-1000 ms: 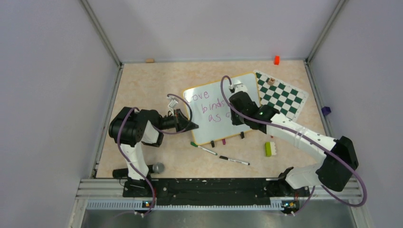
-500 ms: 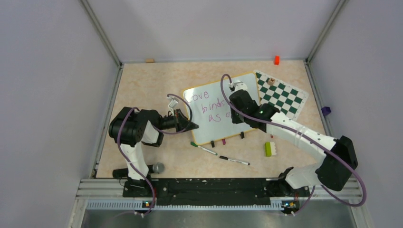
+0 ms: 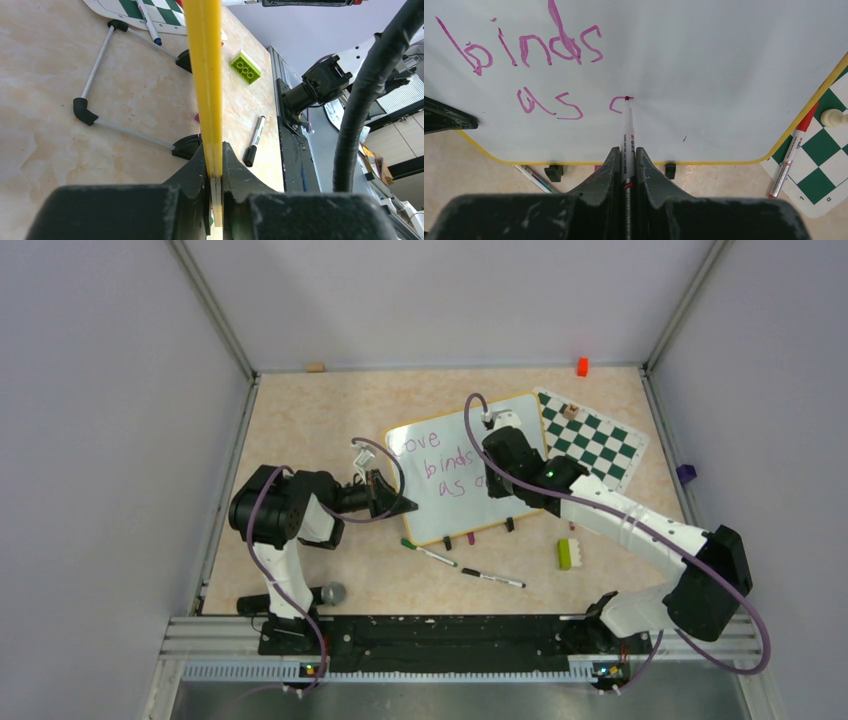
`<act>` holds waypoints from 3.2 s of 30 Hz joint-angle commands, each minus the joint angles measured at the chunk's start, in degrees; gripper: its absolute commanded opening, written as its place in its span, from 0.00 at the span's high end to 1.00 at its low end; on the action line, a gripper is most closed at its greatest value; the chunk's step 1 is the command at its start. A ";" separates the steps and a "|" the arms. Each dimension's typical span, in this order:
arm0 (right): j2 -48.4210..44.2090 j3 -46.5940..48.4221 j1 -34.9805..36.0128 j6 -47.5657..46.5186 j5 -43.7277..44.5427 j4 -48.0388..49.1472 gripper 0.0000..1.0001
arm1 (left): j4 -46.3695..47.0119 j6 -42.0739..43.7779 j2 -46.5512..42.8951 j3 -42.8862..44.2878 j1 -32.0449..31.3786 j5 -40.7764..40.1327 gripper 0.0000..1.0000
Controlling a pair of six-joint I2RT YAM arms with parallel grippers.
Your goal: Write a sentence on the whiteboard
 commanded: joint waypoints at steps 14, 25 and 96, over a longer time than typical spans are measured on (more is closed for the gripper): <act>-3.97 -5.35 -1.47 1.05 1.52 2.38 1.00 | 2.99 4.78 1.45 -0.58 -1.74 6.36 1.00; -8.35 0.41 -1.55 0.11 0.36 0.54 1.00 | 2.99 4.76 1.51 -0.56 -1.74 6.31 1.00; -1.53 2.91 -6.78 -3.11 0.68 3.84 1.00 | 2.99 4.72 1.38 -0.58 -1.78 6.38 1.00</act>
